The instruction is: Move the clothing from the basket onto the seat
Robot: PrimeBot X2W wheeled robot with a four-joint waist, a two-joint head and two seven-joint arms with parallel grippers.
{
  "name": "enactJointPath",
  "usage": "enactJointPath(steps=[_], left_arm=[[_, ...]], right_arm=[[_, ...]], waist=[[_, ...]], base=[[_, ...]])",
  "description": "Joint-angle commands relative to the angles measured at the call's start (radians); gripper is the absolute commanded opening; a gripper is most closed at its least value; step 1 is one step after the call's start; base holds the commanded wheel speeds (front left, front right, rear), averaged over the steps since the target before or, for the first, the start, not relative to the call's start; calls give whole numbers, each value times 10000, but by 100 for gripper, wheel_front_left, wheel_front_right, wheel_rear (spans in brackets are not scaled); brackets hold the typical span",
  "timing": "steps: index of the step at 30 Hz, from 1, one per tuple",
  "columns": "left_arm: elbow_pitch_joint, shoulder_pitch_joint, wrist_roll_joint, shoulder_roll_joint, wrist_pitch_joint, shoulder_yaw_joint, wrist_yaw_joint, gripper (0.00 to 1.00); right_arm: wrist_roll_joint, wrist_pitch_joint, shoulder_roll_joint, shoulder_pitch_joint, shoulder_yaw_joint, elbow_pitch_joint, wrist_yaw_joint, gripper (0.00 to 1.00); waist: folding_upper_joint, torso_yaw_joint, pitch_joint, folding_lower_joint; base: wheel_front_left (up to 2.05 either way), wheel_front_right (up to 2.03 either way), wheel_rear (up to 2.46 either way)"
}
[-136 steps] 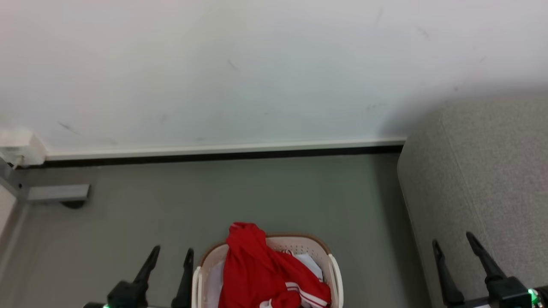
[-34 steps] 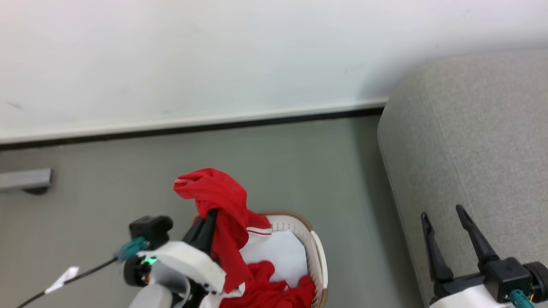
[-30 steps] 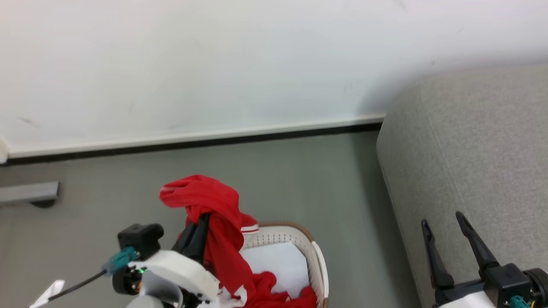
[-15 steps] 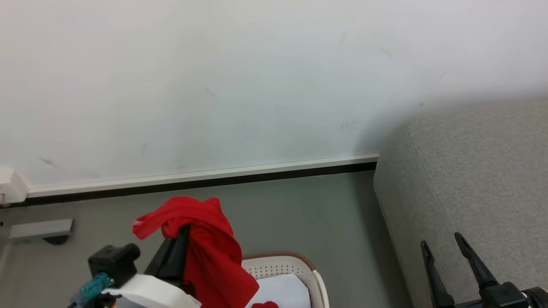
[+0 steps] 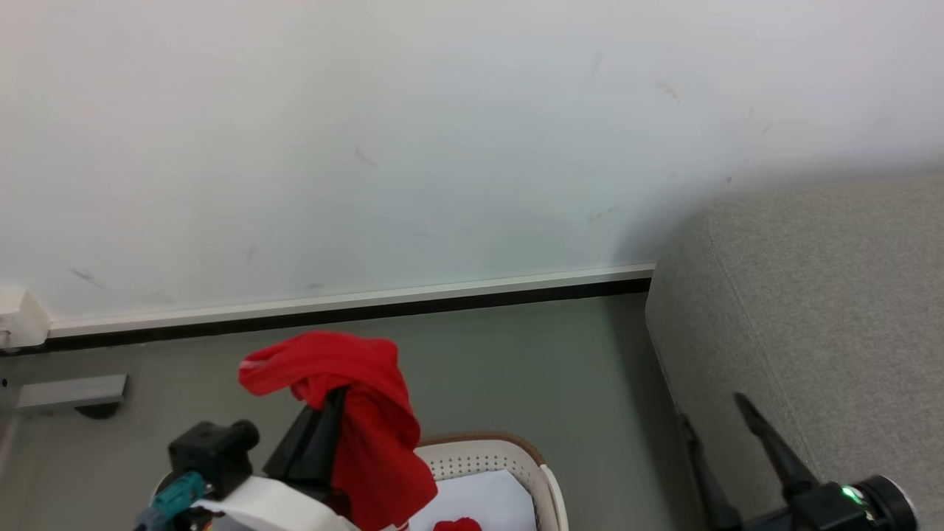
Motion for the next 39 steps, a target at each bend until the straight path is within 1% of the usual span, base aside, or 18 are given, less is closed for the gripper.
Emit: enactJointPath(steps=[1, 3, 9, 13, 18, 21, 27, 28, 29, 30, 34, 35, 36, 37, 38, 39], left_arm=[[-69, -209, 154, 54, 77, -116, -47, 0], [-74, -343, 224, -11, 140, -295, -114, 0], [40, -805, 346, -353, 338, -1026, -395, 0], [218, -1078, 433, -628, 422, -1587, -593, 0], [367, -1315, 600, -869, 495, -2142, -831, 0], [392, -1443, 674, -1021, 565, -2545, -991, 0], [106, -1417, 562, -1240, 792, -3131, -1193, 0], [51, -1386, 530, -1255, 821, -3193, -1210, 0], [-5, -1365, 499, -1273, 867, -3245, -1224, 0], [-39, -1350, 482, -1279, 875, -3265, -1211, 0], [-13, -1302, 553, -1151, 844, -3187, -1091, 0], [23, -1292, 589, -1131, 793, -3169, -1062, 23], [45, -1280, 618, -1121, 760, -3144, -1035, 52], [70, -1263, 642, -1108, 696, -3122, -998, 95], [100, -1242, 667, -1081, 650, -3092, -982, 100], [151, -1225, 712, -1042, 597, -3072, -961, 100]], right_arm=[[176, -1, -108, -292, 449, -178, -23, 100], [284, 1, -207, -495, 1080, -269, -23, 100], [936, -1, -445, -1305, 3395, -265, -25, 100], [1318, 1, -413, -1840, 4445, -74, -25, 100], [1457, 2, -300, -2192, 4780, 296, -25, 100], [1296, 2, -281, -2372, 4930, 724, -25, 100], [749, 3, -116, -2489, 4535, 1581, -25, 100], [725, 4, -67, -2454, 4380, 1692, -25, 77], [725, 4, 1, -2432, 4252, 1783, -25, 29], [767, 4, 72, -2425, 4196, 1854, -25, 0], [1284, 3, 199, -2451, 3979, 1818, -25, 0], [1427, 3, 215, -2464, 3952, 1766, -25, 0], [1536, 1, 238, -2493, 3902, 1695, -25, 0], [1656, 0, 252, -2507, 3837, 1615, -25, 0], [1801, 0, 260, -2504, 3779, 1542, -25, 0], [1953, 0, 235, -2520, 3719, 1456, -25, 0]], waist=[[-1, -26, 16, 0], [-1, -55, 21, 0], [-1, -97, 5, 0], [-1, -106, -3, 0], [-1, -117, 17, 0], [-1, -100, 14, 0], [-1, -67, -6, 0], [-1, -64, -10, 0], [-1, -60, -15, 0], [-1, -57, -19, 0], [-1, -118, -23, 0], [-1, -160, -13, 0], [-1, -210, 2, 0], [-1, -262, 14, 0], [-1, -327, 24, 0], [-1, -405, 37, 0]], base=[[0, 0, 0], [0, 0, 0], [0, 0, 0], [0, 0, 0], [0, 0, 0], [0, 0, 0], [0, 0, 0], [0, 0, 0], [0, 0, 0], [0, 0, 0], [0, 0, 0], [0, 0, 0], [0, 0, 0], [0, 0, 0], [0, 0, 0], [0, 0, 0]])
